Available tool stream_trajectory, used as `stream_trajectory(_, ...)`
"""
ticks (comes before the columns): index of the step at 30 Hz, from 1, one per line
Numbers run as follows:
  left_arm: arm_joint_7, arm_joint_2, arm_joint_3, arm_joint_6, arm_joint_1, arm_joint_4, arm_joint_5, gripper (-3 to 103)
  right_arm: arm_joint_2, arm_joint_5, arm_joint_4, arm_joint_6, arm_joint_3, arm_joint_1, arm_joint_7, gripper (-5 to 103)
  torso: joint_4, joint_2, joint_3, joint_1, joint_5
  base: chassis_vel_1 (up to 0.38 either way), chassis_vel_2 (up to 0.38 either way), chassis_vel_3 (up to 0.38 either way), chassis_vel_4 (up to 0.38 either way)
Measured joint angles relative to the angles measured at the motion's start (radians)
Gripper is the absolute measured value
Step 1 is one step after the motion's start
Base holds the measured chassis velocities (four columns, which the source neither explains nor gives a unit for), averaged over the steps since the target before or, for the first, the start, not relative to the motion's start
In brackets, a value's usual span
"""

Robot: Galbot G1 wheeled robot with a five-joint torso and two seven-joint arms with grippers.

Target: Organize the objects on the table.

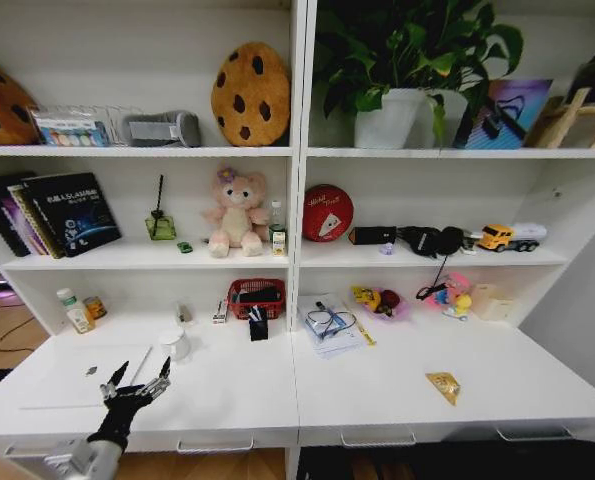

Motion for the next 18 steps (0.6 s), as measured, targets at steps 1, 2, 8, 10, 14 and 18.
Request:
stream_trajectory(1, 0.000, 0.000, 0.000, 0.000, 0.000, 0.000, 0.000, 100, -0.057, 0.048, 0.001, -0.003, 0.024, 0.082, 0.029, 100, 0.0008, 0.000, 0.000, 0.000, 0.0002, 0.000, 0.000, 0.000, 0.000)
stream_trajectory(2, 0.000, 0.000, 0.000, 0.000, 0.000, 0.000, 0.000, 100, -0.085, 0.015, 0.001, -0.003, 0.057, 0.138, -0.036, 100, 0.0010, 0.000, 0.000, 0.000, 0.0001, 0.000, 0.000, 0.000, 0.000)
stream_trajectory(8, 0.000, 0.000, 0.000, 0.000, 0.000, 0.000, 0.000, 100, -0.140, -0.110, -0.011, 0.163, 0.114, 0.308, -0.260, 100, 0.0001, 0.000, 0.000, 0.000, -0.0004, 0.000, 0.000, 0.000, 0.000)
stream_trajectory(10, 0.000, 0.000, 0.000, 0.000, 0.000, 0.000, 0.000, 100, -0.146, -0.173, -0.081, 0.252, 0.120, 0.398, -0.341, 100, 0.0005, 0.000, 0.000, 0.000, -0.0005, 0.000, 0.000, 0.000, 0.000)
stream_trajectory(14, 0.000, 0.000, 0.000, 0.000, 0.000, 0.000, 0.000, 100, -0.141, -0.249, -0.239, 0.339, 0.144, 0.534, -0.449, 100, 0.0008, 0.000, 0.000, 0.000, -0.0003, 0.000, 0.000, 0.000, 0.000)
stream_trajectory(18, 0.000, 0.000, 0.000, 0.000, 0.000, 0.000, 0.000, 100, -0.123, -0.287, -0.316, 0.379, 0.201, 0.567, -0.528, 100, 0.0004, 0.000, 0.000, 0.000, -0.0002, 0.000, 0.000, 0.000, 0.000)
